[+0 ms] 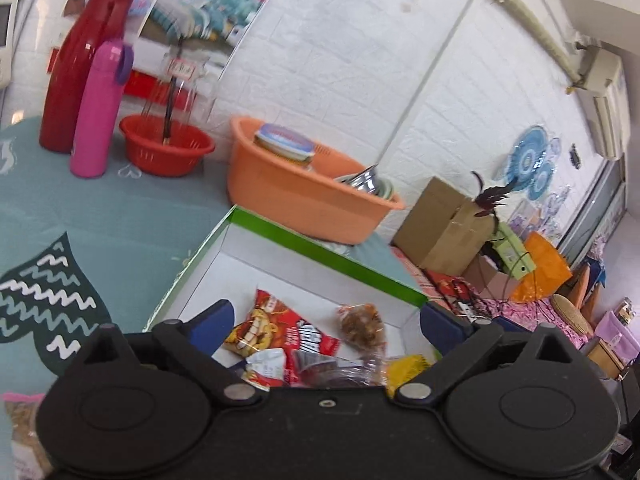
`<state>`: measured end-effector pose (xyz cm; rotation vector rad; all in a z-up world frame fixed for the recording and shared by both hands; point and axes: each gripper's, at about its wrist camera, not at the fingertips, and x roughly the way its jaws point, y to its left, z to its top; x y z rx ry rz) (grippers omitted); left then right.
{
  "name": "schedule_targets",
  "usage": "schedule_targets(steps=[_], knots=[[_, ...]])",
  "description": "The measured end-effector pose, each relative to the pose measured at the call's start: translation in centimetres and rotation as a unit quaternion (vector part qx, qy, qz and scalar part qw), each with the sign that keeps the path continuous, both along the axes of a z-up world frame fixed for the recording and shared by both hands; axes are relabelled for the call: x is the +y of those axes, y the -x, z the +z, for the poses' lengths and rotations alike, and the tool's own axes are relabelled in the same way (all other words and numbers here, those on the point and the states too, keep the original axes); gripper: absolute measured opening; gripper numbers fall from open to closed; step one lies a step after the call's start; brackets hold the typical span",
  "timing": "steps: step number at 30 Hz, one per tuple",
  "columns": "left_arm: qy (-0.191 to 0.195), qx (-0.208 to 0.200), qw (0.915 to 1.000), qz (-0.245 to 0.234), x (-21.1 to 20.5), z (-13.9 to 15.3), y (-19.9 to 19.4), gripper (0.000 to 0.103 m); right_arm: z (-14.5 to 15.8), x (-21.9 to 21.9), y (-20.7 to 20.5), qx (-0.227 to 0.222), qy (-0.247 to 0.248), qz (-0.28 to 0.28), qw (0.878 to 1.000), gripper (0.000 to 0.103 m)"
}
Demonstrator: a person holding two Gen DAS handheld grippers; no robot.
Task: Organize snacks
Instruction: 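Place the white candy packet into the green box, open left tool, then grasp the green packet with the left tool while the right tool grasps a clear pastry packet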
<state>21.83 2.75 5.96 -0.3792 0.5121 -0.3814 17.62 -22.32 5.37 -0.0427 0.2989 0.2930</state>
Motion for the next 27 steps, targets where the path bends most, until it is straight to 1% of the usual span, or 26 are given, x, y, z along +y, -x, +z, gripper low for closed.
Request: schedule_targets(steps=[4,8,12,15,19,21,25,26,27], knots=[[0.000,-0.003,0.9999,-0.014,-0.3,1.2,3.9,0.103,1.5,-0.6,3.8,-0.009,-0.019,0.005,1.000,0.103],[-0.010,-0.005,0.9997,-0.022,-0.6,1.0,7.7,0.103,1.5,-1.5,7.1,0.003,-0.048,0.023,0.999,0.103],[-0.027,-0.007,0.9989,-0.038,-1.1,-0.4,10.9,0.103,0.2,-2.1,9.4,0.026,-0.061,0.032,0.997,0.103],[-0.029,0.008,0.9984,-0.048,-1.3,-2.3,12.9,0.103,-1.4,-2.0,10.5,0.049,-0.049,0.035,0.997,0.103],[-0.008,0.036,0.9978,-0.055,-0.9,-4.6,14.7,0.103,-4.2,-1.5,10.5,0.104,-0.029,0.041,0.993,0.103],[-0.002,0.043,0.9976,-0.054,-0.8,-5.1,15.0,0.103,-5.3,-0.9,9.9,0.124,-0.020,0.044,0.991,0.103],[-0.002,0.051,0.9971,-0.057,-1.2,-5.6,14.9,0.103,-6.2,-0.4,8.4,0.134,-0.038,0.040,0.989,0.103],[-0.002,0.051,0.9970,-0.058,-1.5,-5.6,14.7,0.103,-6.4,-0.3,8.0,0.136,-0.036,0.041,0.989,0.103],[-0.002,0.052,0.9969,-0.060,-1.7,-5.7,14.4,0.103,-6.8,-0.2,7.9,0.142,-0.028,0.040,0.989,0.071]])
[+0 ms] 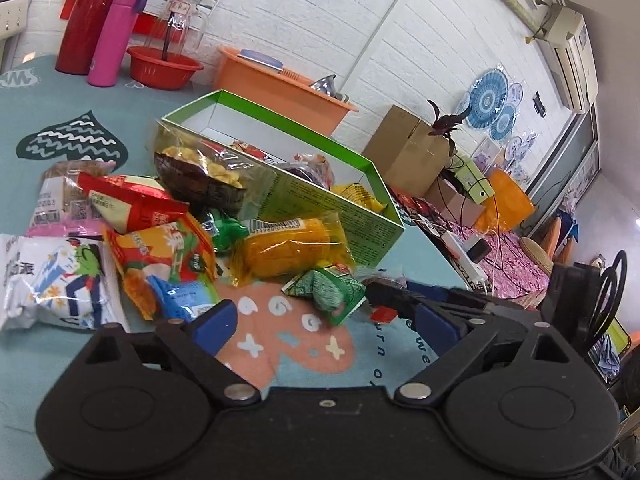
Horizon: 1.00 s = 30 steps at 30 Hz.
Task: Organize snacks
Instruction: 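Grasp the green packet with the left tool while the right tool grasps a clear pastry packet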
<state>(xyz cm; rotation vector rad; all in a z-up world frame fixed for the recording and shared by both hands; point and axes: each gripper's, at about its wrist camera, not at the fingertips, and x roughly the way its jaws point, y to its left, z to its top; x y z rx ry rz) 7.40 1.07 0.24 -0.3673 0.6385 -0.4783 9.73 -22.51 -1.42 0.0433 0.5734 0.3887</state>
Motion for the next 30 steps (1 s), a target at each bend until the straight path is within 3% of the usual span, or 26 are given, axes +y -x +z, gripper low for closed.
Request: schedule_targets(steps=[3,10,15,16,17,18,24,26,30], knots=[[0.002,0.007,1.0000,0.000,-1.3,-0.7,-1.1,0.103,-0.1,-0.9,0.6,0.010,-0.022,0.010,1.000,0.058],[-0.013,0.026,0.9994,0.021,-5.9,-2.3,-5.3,0.103,0.3,-3.4,3.7,-0.004,-0.005,-0.010,1.000,0.057],[-0.061,0.019,0.9977,0.024,-6.8,-3.3,-6.5,0.103,0.2,-4.2,4.7,-0.006,-0.005,-0.013,1.000,0.059],[-0.062,0.018,0.9977,0.019,-6.6,-3.3,-6.3,0.097,0.2,-4.2,4.7,-0.006,-0.004,-0.013,1.000,0.059],[-0.064,0.019,0.9976,0.018,-6.3,-3.2,-6.1,0.077,0.1,-4.2,4.7,-0.006,-0.005,-0.011,1.000,0.059],[-0.066,0.019,0.9975,0.012,-6.0,-3.1,-5.8,0.071,0.1,-4.2,4.7,-0.006,-0.006,-0.009,1.000,0.060],[-0.061,0.031,0.9977,0.002,-3.8,-3.1,-3.6,0.074,0.1,-3.6,4.4,-0.009,-0.012,0.008,1.000,0.061],[-0.060,0.031,0.9977,-0.005,-3.9,-3.0,-3.3,0.100,0.0,-3.3,4.3,-0.011,-0.011,0.009,1.000,0.061],[-0.065,0.030,0.9973,-0.018,-5.0,-3.1,-3.8,0.103,0.0,-2.8,4.0,-0.011,-0.001,0.006,1.000,0.066]])
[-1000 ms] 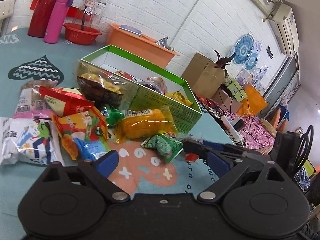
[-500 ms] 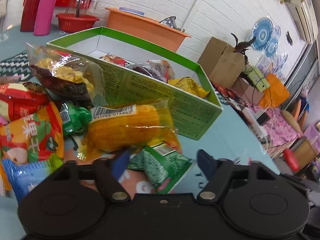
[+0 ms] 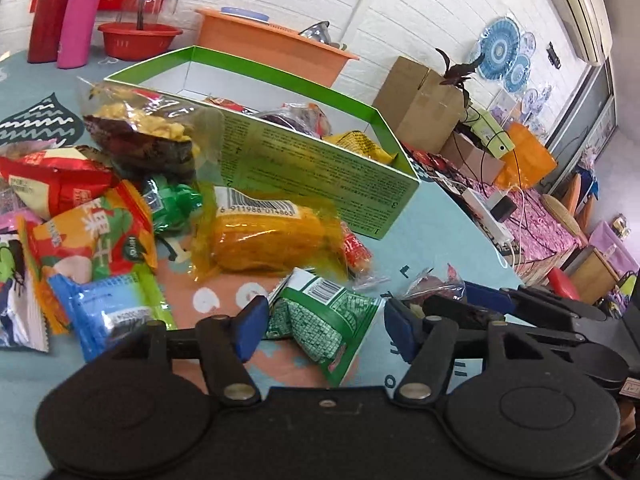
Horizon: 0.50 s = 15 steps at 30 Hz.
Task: Organize snacks
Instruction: 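Grasp the green packet with the left tool while the right tool grasps a clear pastry packet, then carry both packets over the green box and open both tools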
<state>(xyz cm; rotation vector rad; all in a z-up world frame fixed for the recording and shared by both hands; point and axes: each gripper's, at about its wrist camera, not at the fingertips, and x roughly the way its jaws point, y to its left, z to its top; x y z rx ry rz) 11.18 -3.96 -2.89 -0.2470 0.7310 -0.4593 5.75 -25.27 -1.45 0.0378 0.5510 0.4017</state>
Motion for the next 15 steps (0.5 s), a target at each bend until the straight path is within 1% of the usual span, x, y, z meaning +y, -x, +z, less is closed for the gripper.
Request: schedule_targets(steps=[5,6,7,8,9,12,15], knots=[[0.001,-0.004,1.0000,0.001,-0.3,-0.2,-0.4,0.103,-0.2,0.5,-0.6,0.000,0.006,-0.003,1.000,0.071],[-0.004,-0.007,1.0000,0.002,-0.4,-0.3,-0.4,0.103,-0.3,0.5,-0.8,0.001,0.007,-0.003,1.000,0.071],[-0.017,-0.013,0.9998,0.005,-0.6,-0.4,-0.3,0.102,-0.5,0.6,-0.9,0.002,0.009,-0.001,1.000,0.070],[-0.034,-0.019,0.9992,0.003,-0.9,-0.4,-0.4,0.088,-0.6,0.6,-0.9,0.002,0.011,0.000,1.000,0.069],[-0.039,-0.022,0.9990,0.002,-1.0,-0.4,-0.4,0.085,-0.6,0.7,-0.9,0.000,0.012,0.000,1.000,0.064],[-0.010,-0.007,0.9999,0.002,0.0,-0.5,-0.6,0.083,-0.1,0.8,-0.5,0.003,0.011,0.003,1.000,0.059],[0.026,-0.001,0.9997,0.001,1.2,0.1,-0.2,0.082,1.1,0.8,0.1,-0.015,0.006,0.010,1.000,0.059]])
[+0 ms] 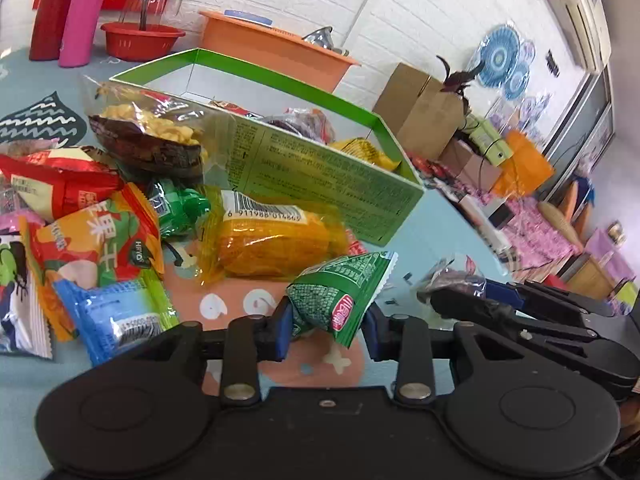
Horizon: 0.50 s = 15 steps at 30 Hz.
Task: Organize snacks
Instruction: 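Carry both packets over the green box and open both tools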
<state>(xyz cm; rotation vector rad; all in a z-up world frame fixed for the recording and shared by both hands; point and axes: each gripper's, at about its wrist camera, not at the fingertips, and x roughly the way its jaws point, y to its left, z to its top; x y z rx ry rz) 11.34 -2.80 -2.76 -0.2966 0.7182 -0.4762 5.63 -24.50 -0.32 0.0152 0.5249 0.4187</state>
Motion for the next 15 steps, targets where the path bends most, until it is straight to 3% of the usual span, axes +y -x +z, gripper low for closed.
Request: schedule_targets(steps=[7,11,15], knots=[[0.031,-0.068,0.9972,-0.007,1.5,5.9,0.0,0.082,4.4,0.2,-0.9,-0.062,-0.021,0.007,0.998,0.059],[0.035,-0.100,0.9943,0.011,1.9,9.1,-2.6,0.083,6.2,0.6,-3.3,-0.092,-0.034,-0.004,0.995,0.059],[0.039,-0.099,0.9940,0.029,2.2,9.9,-6.2,0.083,7.1,1.2,-6.6,-0.111,-0.031,-0.014,0.993,0.059]])
